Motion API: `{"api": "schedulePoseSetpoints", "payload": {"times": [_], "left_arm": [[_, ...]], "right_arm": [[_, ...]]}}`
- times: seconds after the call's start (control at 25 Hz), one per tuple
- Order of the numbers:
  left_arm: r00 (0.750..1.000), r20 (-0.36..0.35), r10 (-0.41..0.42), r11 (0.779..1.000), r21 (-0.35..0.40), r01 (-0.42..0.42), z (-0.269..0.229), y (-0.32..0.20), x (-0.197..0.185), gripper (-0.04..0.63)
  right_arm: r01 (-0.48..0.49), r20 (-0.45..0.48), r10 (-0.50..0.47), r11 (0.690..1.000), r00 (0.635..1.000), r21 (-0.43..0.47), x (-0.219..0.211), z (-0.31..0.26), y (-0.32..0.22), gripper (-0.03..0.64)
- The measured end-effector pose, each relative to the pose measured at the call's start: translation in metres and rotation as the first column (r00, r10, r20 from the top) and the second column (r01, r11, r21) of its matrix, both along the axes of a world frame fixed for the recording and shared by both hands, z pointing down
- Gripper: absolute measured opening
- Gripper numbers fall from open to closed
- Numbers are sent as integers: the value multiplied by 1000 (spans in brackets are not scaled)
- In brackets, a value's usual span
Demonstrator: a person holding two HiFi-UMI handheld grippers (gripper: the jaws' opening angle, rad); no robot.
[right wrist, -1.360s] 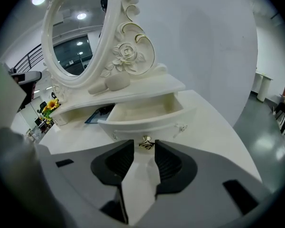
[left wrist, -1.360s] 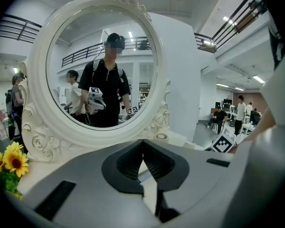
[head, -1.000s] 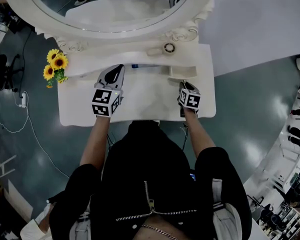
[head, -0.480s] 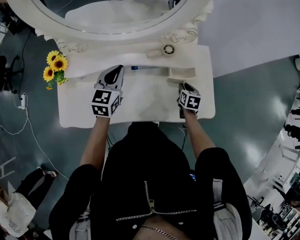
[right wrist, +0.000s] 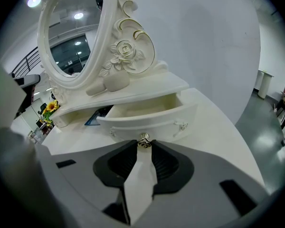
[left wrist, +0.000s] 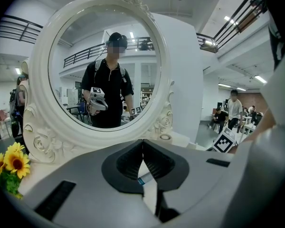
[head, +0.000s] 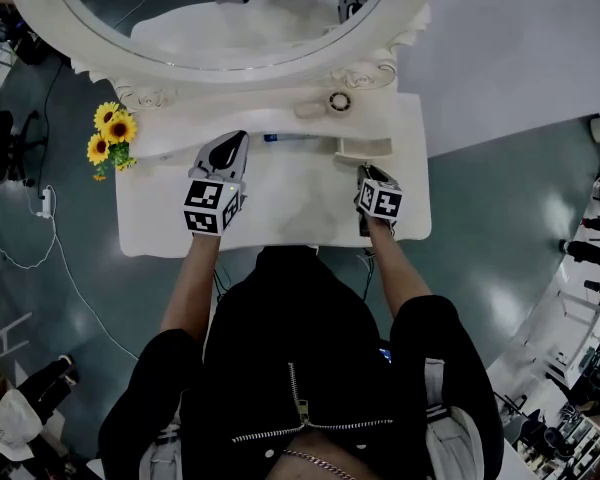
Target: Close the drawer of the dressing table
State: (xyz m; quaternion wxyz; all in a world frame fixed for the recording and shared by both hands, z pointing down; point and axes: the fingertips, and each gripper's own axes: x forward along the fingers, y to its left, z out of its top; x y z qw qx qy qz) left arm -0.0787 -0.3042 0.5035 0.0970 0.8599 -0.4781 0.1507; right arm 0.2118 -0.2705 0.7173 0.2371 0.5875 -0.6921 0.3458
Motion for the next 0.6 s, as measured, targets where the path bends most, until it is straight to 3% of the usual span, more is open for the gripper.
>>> {"api": "schedulePoseSetpoints", "payload": {"times": [0.6], "left_arm": [[1000,4,-16,1000,-4,16,0,-12,-6,21]], "right_arm": [[14,-10,-14,1000,1000,-3,0,1,-19,104]]}}
